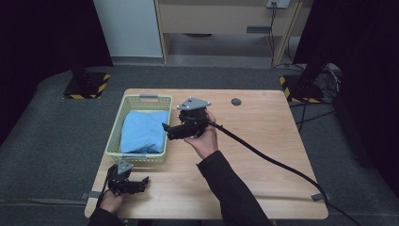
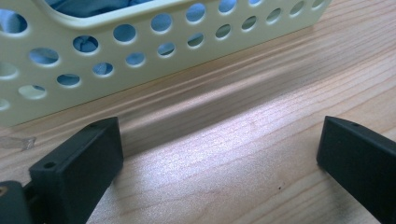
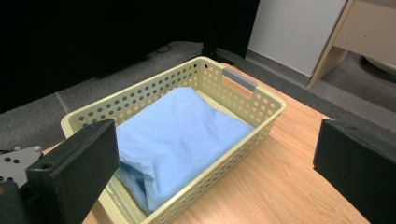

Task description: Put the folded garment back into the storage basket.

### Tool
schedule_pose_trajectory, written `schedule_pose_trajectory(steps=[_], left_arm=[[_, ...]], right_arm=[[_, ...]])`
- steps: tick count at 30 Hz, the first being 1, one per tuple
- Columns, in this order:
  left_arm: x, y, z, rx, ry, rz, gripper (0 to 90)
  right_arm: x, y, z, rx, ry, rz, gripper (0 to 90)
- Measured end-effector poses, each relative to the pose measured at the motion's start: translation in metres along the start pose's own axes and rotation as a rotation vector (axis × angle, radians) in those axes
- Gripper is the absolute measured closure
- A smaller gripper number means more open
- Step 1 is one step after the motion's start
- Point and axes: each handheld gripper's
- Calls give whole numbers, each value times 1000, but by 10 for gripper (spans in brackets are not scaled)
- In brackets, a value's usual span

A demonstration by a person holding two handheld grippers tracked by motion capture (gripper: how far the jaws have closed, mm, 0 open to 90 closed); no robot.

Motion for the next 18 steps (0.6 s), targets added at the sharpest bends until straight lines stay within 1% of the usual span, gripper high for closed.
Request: schedule_pose_trajectory(steps=[5,8,18], left_arm=[[0,0,0,0,0,0,0],[0,0,0,0,0,0,0],[0,0,0,0,0,1,0]], right_arm=[[4,5,-3,-16,2,-6,4],[5,7,-6,-13,-1,-12,4],[9,13,-14,-26,-14,-20,3]])
Point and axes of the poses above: each handheld gripper's, and its own axes: x roughly backward along the jaws, z roughly out of its top, y roughly to its right, and after that the axes turned 13 degrees about -z, right-handed
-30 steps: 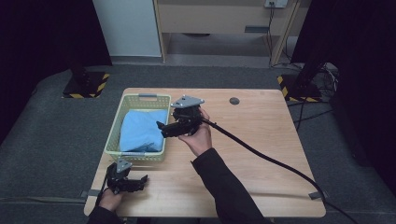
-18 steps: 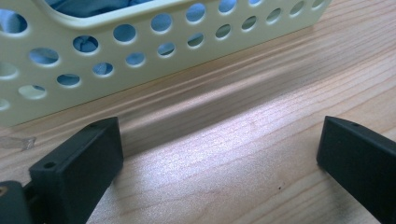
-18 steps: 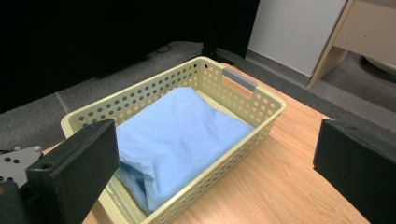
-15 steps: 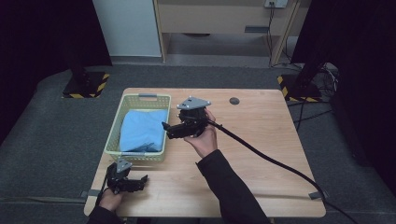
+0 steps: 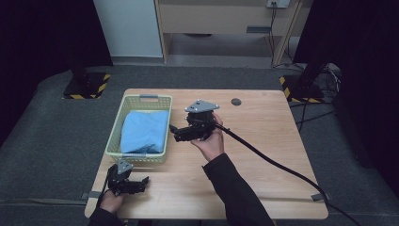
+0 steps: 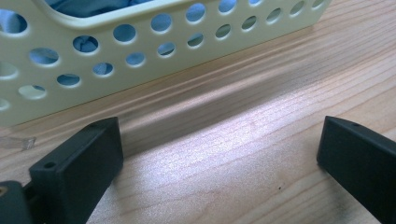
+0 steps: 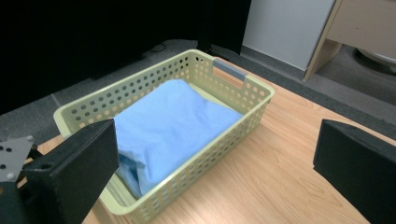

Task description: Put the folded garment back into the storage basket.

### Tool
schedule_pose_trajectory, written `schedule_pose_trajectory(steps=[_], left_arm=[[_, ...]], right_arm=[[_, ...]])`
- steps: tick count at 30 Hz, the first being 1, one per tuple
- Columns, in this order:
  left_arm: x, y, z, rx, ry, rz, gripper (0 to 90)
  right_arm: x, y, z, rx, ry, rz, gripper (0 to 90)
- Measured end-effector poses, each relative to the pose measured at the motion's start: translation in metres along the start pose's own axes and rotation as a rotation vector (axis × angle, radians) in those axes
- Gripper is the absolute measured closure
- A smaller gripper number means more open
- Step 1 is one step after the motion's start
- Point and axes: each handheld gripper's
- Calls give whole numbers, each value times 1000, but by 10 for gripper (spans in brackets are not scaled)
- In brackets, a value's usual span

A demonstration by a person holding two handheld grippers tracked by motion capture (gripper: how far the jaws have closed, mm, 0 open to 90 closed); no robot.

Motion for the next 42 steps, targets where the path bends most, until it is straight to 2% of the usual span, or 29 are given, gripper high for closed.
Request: schedule_pose_trajectory(steps=[18,22,30,42], left_arm=[[0,0,0,0,0,0,0],[0,0,0,0,0,0,0],[0,0,0,0,0,0,0],[0,0,0,0,0,0,0]], right_arm=[[6,9,-17,-17,-19,-8,3],[6,9,-20,-9,-30,-14,2],[10,10,-22,-16,-16,-9,2],[13,17,-32,-31,-23,-19,3]])
Point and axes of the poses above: each handheld gripper's, and its own axes: x roughly backward along the jaws, z roughly out of its top, y roughly to its right, and after that the axes turned 13 degrees about -z, right-handed
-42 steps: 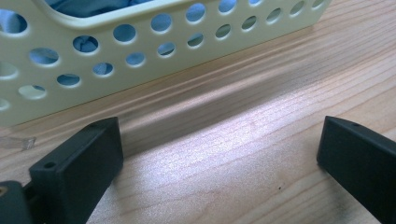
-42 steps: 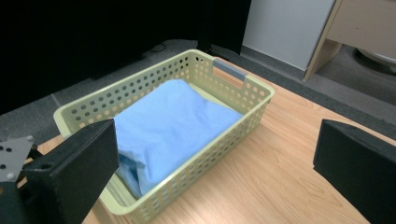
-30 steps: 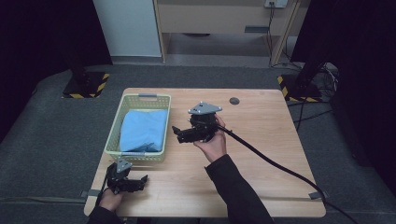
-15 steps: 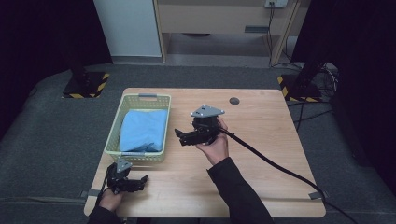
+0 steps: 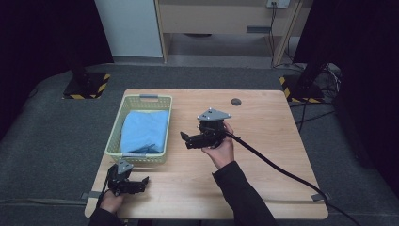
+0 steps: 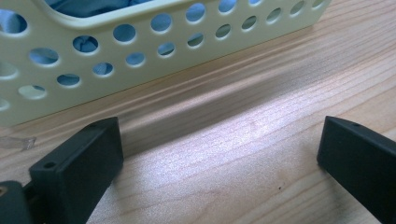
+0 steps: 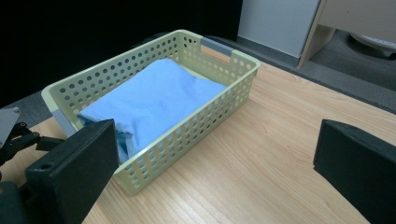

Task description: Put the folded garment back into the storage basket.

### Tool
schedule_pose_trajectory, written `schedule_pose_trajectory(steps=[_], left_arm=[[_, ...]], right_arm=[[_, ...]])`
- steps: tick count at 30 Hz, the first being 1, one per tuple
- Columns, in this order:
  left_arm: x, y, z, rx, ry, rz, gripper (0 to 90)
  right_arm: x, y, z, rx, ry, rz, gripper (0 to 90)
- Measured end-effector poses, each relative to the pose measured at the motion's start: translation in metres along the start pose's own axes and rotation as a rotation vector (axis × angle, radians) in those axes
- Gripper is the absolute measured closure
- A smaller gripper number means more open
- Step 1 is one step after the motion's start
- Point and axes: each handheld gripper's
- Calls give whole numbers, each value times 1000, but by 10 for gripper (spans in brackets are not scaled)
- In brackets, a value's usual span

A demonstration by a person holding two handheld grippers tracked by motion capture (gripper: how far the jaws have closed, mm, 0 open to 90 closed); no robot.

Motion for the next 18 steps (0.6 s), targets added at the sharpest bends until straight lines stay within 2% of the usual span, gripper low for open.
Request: schedule_pose_trajectory(steps=[18], left_arm=[[0,0,0,0,0,0,0]], right_arm=[[13,11,-20,-14,-14,-21,3]])
Point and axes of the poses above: each handheld gripper's, and its own axes: x roughly backward along the jaws, z roughly out of its top, y roughly to its right, and after that the axes turned 13 degrees about -z, right-handed
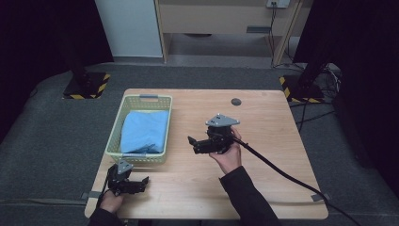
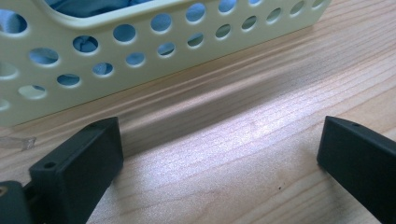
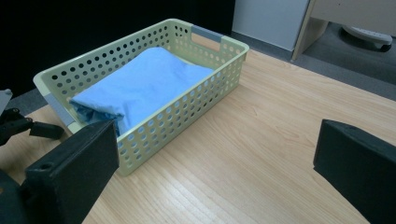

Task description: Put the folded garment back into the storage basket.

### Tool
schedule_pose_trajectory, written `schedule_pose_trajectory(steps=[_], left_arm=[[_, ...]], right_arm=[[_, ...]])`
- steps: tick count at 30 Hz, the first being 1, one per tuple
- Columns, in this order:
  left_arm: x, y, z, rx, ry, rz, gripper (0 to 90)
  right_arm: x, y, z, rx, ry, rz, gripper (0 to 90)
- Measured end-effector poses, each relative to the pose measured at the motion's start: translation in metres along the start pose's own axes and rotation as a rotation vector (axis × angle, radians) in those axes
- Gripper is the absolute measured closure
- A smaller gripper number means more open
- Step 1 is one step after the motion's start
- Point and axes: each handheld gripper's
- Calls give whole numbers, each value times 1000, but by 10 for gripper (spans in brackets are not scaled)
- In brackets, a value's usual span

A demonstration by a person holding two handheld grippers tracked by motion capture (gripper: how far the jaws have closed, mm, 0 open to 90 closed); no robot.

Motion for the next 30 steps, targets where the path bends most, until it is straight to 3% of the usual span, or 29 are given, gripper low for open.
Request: schedule_pose_trajectory(steps=[18,30], left_arm=[[0,0,0,0,0,0,0],[0,0,0,0,0,0,0]], right_arm=[[6,5,-24,-6,-36,-2,2],[12,-2,-31,20,-57,-6,2]])
Point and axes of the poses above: each handheld gripper's, and its own axes: x roughly backward along the jaws, z roughly out of its top, y roughly to its right, and after that the axes turned 13 degrees about -z, right-handed
